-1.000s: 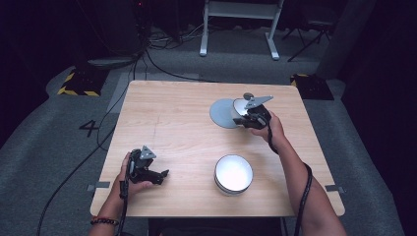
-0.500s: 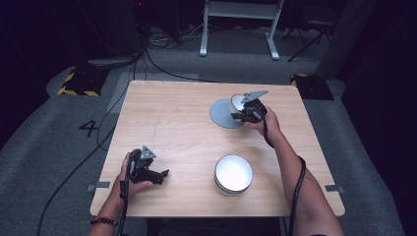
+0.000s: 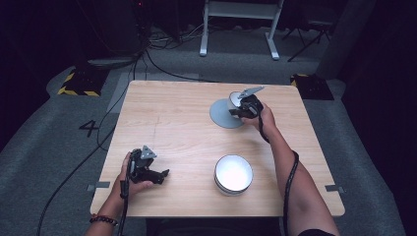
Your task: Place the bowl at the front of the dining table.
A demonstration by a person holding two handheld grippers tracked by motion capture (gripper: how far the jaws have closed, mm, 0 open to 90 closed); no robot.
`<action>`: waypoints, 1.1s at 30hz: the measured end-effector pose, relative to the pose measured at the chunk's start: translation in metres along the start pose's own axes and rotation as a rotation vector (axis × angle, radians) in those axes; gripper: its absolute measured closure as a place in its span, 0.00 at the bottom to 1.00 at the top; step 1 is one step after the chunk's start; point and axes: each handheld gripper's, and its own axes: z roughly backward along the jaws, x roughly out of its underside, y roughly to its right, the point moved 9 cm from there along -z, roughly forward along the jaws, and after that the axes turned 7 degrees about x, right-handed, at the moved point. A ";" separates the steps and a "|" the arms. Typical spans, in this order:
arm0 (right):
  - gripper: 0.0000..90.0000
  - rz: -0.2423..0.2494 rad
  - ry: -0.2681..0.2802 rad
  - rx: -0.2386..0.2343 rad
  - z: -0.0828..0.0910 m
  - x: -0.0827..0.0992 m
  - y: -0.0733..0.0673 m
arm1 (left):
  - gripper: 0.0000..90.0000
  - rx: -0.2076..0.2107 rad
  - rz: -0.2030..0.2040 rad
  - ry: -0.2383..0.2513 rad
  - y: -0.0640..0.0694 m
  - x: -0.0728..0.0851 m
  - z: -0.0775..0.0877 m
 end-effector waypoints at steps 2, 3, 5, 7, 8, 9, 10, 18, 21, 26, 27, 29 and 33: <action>0.92 0.010 -0.002 0.001 -0.001 0.000 0.000 | 0.00 -0.001 -0.001 0.000 0.000 0.000 0.000; 0.92 0.007 -0.006 0.003 -0.003 -0.001 0.000 | 0.00 0.001 0.000 0.000 0.000 0.000 0.000; 0.92 0.006 -0.018 0.005 -0.006 -0.002 -0.001 | 0.00 0.000 0.000 0.000 0.000 0.000 0.000; 0.92 0.012 -0.019 0.008 -0.010 -0.004 0.000 | 0.00 -0.001 -0.001 0.000 0.000 0.000 0.000; 0.92 0.008 -0.020 0.006 -0.011 -0.005 -0.001 | 0.00 -0.002 -0.001 0.000 0.000 0.000 0.000; 0.92 0.010 -0.022 0.006 -0.013 -0.006 -0.001 | 0.00 -0.003 0.000 0.000 0.000 0.000 0.000; 0.92 0.009 -0.026 0.008 -0.015 -0.008 -0.002 | 0.00 -0.004 0.000 0.000 0.000 0.000 0.000; 0.92 0.013 -0.046 0.017 -0.026 -0.012 -0.003 | 0.00 -0.004 0.000 0.000 0.000 0.000 0.000; 0.92 0.019 -0.063 0.029 -0.030 -0.013 -0.002 | 0.00 -0.003 0.000 0.000 0.000 0.000 0.000; 0.92 0.012 -0.077 0.035 -0.034 -0.014 -0.005 | 0.00 -0.004 -0.001 0.000 0.000 0.000 0.000; 0.92 0.025 -0.068 0.033 -0.035 -0.015 -0.004 | 0.00 -0.004 -0.001 0.000 0.000 0.000 0.000; 0.92 0.035 -0.076 0.044 -0.037 -0.015 -0.005 | 0.00 -0.004 -0.001 0.000 0.000 0.000 0.000; 0.92 0.033 -0.079 0.057 -0.039 -0.016 -0.007 | 0.00 -0.003 0.000 0.000 0.000 0.000 0.000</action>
